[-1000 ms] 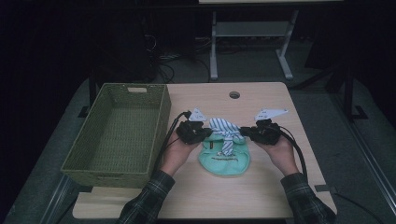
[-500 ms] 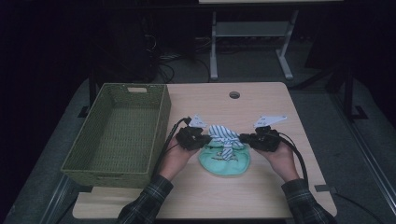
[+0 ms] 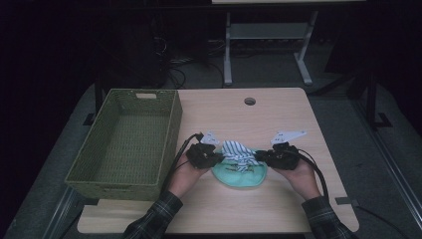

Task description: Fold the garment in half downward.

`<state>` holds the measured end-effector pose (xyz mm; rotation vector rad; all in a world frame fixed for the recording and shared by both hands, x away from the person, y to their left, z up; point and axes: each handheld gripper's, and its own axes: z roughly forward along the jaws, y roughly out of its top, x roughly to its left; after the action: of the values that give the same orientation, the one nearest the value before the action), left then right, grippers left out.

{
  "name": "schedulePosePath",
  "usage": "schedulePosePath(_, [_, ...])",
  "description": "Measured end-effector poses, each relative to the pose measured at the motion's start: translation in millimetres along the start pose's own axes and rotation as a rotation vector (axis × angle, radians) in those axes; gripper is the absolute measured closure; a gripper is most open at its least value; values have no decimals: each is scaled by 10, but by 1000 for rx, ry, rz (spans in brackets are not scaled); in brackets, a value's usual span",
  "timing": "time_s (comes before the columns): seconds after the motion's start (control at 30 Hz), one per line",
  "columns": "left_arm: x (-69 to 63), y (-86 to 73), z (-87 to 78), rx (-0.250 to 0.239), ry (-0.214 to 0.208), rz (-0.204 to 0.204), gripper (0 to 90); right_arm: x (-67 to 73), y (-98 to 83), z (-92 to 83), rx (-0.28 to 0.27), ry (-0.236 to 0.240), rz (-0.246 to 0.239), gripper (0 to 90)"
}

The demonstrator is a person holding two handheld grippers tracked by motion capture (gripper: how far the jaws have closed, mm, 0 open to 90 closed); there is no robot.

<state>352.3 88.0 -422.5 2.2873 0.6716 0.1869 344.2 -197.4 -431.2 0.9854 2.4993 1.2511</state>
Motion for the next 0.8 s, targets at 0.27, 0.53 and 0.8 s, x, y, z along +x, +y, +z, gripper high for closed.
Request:
schedulePosePath(0.27, [-66, -88, -23, 9, -31, -3, 844, 66, -88, -32, 4, 22, 3, 795])
schedulePosePath(0.53, [-146, -154, -59, 5, -58, -14, 836, 102, -178, -68, 10, 58, 31, 758])
schedulePosePath(0.8, [-233, -195, -177, -18, -79, -26, 741, 156, -265, -168, -3, 71, 37, 732])
